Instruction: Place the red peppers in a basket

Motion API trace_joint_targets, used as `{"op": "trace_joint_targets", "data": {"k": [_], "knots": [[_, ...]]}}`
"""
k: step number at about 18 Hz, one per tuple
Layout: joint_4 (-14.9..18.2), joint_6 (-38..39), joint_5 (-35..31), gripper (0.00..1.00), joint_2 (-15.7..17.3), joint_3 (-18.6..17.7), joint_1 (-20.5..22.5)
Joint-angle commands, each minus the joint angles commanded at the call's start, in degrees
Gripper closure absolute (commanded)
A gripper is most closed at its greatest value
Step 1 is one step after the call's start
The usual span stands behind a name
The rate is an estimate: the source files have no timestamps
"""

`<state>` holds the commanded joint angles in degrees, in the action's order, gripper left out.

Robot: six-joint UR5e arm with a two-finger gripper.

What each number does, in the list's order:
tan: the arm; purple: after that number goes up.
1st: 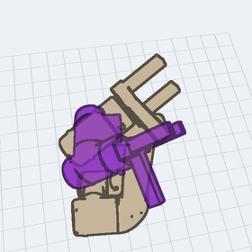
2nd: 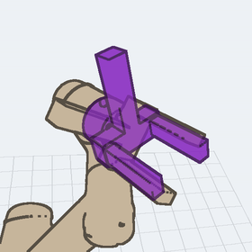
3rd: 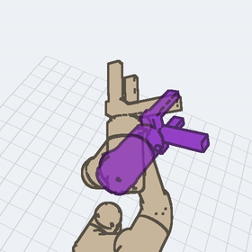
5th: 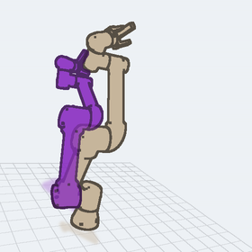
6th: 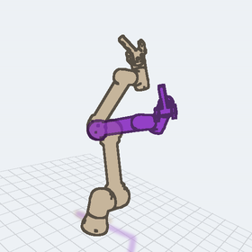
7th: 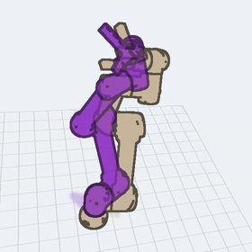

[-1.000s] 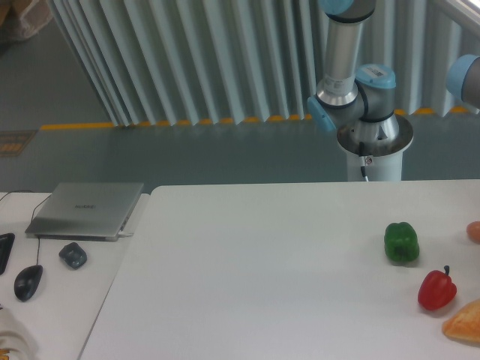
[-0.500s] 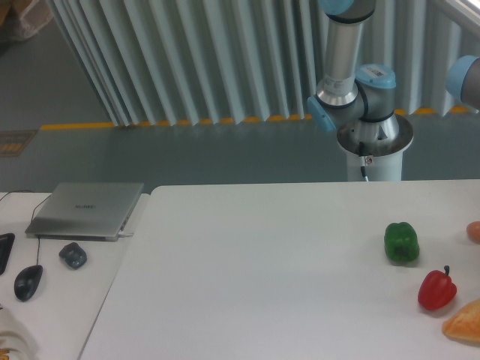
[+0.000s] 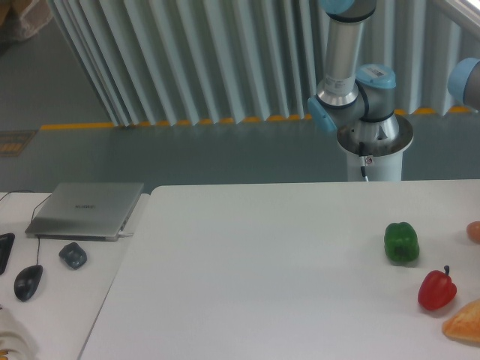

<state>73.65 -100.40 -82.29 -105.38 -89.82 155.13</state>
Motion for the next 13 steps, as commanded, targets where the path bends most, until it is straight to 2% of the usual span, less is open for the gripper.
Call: {"op": "trace_joint_targets", "data": {"k": [3,6,8,9,13], "knots": [[-0.17,7.9,5.19,0.0,0.44,-0.35,-0.35],[-0.44,16.17,5.56,0.0,0.27,-0.09,-2.45],[-3.06,23.45,5.56,0.0,-0.43,-0.09,-5.0],[-5.43,29.58,5.56,0.0,-1.22,-0.26,-6.66],[-9.48,44.01,5.56,0.0,-3.25,-0.27,-9.14]]}}
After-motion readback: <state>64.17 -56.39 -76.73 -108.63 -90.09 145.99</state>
